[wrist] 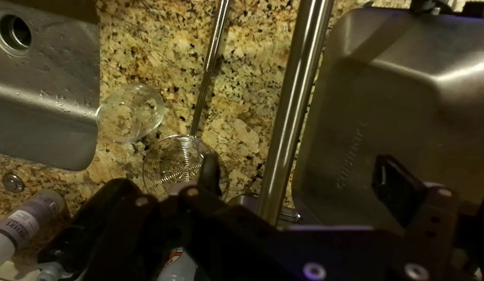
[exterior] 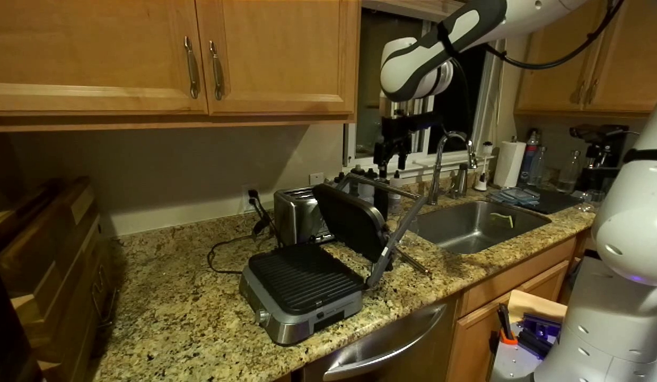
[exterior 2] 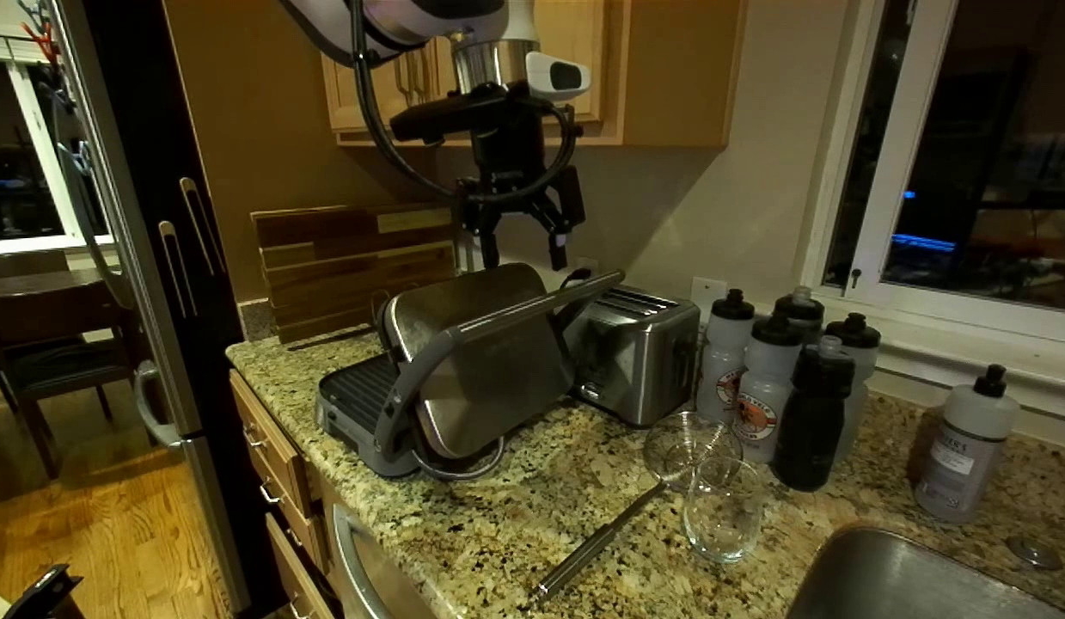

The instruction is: Close the sandwich maker

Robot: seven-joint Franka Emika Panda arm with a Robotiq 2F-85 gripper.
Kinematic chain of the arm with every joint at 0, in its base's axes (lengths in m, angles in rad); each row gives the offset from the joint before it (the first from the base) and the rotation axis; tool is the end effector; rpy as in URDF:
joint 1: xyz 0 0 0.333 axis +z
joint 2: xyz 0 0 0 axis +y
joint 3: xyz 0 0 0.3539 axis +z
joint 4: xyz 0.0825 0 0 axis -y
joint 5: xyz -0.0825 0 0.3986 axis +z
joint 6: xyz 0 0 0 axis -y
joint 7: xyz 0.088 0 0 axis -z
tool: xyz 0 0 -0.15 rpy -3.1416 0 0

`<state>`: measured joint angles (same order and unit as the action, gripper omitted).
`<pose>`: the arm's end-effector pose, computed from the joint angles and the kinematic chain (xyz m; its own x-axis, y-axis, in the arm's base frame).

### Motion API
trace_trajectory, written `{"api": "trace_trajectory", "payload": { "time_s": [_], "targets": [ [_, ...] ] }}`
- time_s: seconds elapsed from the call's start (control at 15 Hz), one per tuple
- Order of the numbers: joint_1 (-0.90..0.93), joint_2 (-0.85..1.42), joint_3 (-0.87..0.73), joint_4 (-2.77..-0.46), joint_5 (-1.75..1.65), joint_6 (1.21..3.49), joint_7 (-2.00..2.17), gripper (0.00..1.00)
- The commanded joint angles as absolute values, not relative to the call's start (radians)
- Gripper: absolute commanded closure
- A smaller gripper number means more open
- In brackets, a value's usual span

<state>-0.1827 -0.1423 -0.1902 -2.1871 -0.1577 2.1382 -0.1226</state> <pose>0.4847 -0.2051 0.4445 0.9836 -0.1652 0.0726 -0.1732 -0.9772 0.1228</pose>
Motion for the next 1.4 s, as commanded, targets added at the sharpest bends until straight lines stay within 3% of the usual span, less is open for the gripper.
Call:
{"api": "trace_trajectory", "payload": {
  "time_s": [0.0, 1.2, 1.27, 1.33],
  "targets": [
    [-0.183, -0.142, -0.19, -2.184, -0.157, 2.136, -0.124, 0.0],
    [-0.191, 0.026, -0.193, -2.148, -0.056, 2.28, -0.167, 0.0],
    [-0.19, 0.033, -0.193, -2.145, -0.047, 2.279, -0.179, 0.25],
    [-0.191, 0.036, -0.193, -2.144, -0.04, 2.278, -0.186, 0.26]
  ]
}}
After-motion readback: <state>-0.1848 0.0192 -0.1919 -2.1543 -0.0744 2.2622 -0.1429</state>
